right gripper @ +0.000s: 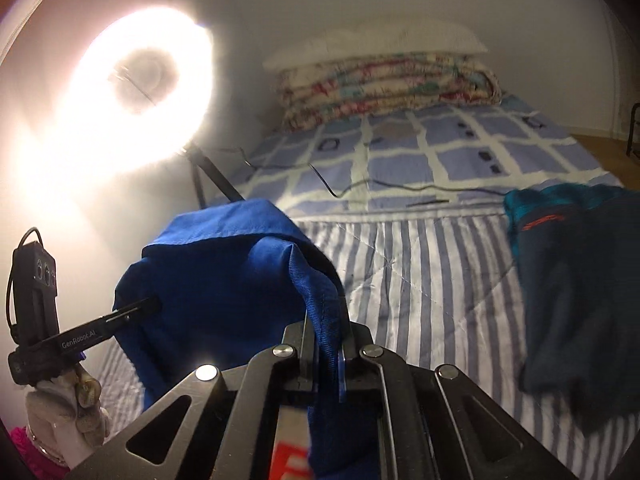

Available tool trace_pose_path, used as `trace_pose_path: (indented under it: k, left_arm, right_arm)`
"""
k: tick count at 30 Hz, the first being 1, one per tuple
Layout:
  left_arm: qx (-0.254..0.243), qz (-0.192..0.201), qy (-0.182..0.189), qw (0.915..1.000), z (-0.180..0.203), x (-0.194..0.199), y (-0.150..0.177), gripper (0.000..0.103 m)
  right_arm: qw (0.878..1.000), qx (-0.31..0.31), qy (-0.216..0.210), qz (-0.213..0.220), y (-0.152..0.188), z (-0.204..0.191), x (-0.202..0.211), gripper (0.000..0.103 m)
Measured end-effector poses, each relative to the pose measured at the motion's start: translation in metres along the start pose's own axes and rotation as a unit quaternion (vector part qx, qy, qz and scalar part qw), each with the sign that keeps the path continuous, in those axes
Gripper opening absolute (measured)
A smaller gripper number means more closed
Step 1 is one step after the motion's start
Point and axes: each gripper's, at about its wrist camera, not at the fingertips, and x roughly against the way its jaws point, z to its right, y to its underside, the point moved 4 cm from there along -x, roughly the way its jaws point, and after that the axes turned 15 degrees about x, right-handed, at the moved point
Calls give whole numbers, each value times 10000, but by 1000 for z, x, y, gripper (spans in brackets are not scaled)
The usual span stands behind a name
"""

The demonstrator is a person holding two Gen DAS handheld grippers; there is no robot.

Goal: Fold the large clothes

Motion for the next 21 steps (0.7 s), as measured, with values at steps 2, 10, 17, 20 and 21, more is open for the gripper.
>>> trace_pose_path:
  k: [2, 10, 17, 20, 21]
  left_arm:
    - [-92, 69, 31, 9999, 7, 25, 12, 3]
    - [-327, 163, 175, 9992, 13, 123, 76, 3]
    - [-566, 90, 102, 9983, -2, 184, 145, 3]
    - [-574, -67, 55, 9983, -16, 198, 179, 3]
    - [-604, -156, 31, 9980, -21, 199, 192, 3]
  right_arm:
    - [10000, -30, -1, 59, 2, -8, 23, 3]
    - [9997, 127, 71, 187, 38, -54, 126, 3]
    - [9993, 330, -26, 176, 101, -94, 197, 3]
    - [9992, 403, -37, 31, 143, -109, 217, 3]
    - [9993, 374, -64, -12, 154, -111, 221, 3]
